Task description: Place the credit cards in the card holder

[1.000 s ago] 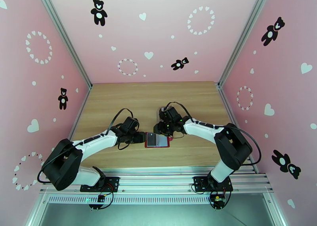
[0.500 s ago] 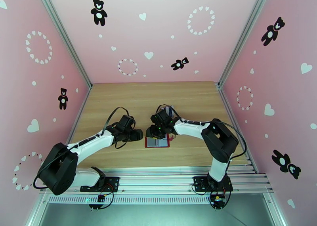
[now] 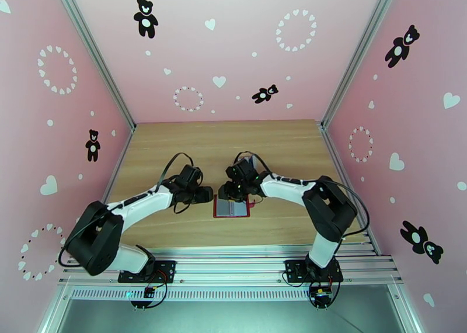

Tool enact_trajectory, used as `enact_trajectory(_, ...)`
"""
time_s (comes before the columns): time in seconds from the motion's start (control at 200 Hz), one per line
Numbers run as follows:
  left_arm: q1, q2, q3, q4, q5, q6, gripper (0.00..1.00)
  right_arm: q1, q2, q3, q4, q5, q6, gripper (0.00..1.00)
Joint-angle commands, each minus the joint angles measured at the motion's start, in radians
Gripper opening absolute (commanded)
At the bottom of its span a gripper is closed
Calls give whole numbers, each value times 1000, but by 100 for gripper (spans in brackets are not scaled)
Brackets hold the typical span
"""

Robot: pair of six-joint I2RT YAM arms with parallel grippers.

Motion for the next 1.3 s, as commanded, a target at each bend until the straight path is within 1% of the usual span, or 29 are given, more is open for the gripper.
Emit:
enact_trajectory(0.0,17,69,90,64,49,11,71,-25,-83,101,-225,135,-120,43)
enact_trajectory(0.085,26,133,145,107,96,-9,70,-37,-110,162,-331,222,-184,43)
enact_trajectory(0.18,26,204,224,123,127,-14,70,-64,-140,211,-402,278,-228,43)
enact_trajectory(0.28,28,273,306,132,160,-19,71,-99,-153,256,-459,326,-267,50)
enact_trajectory(0.34,26,312,345,140,174,-23,71,-118,-153,280,-488,356,-289,51)
enact_trajectory(0.375,26,336,371,146,185,-25,71,-128,-152,293,-500,378,-300,54)
enact_trajectory(0.461,27,384,415,164,209,-32,71,-147,-138,318,-529,430,-323,55)
enact_trajectory(0.731,27,492,464,246,252,-48,68,-193,-107,333,-546,462,-335,55)
enact_trajectory(0.901,35,521,452,306,267,-43,67,-196,-97,336,-554,469,-335,55)
enact_trajectory(1.046,65,543,412,396,312,-86,68,-197,-85,337,-562,482,-335,55)
enact_trajectory(1.292,73,599,408,442,361,-99,64,-198,-41,367,-580,510,-341,55)
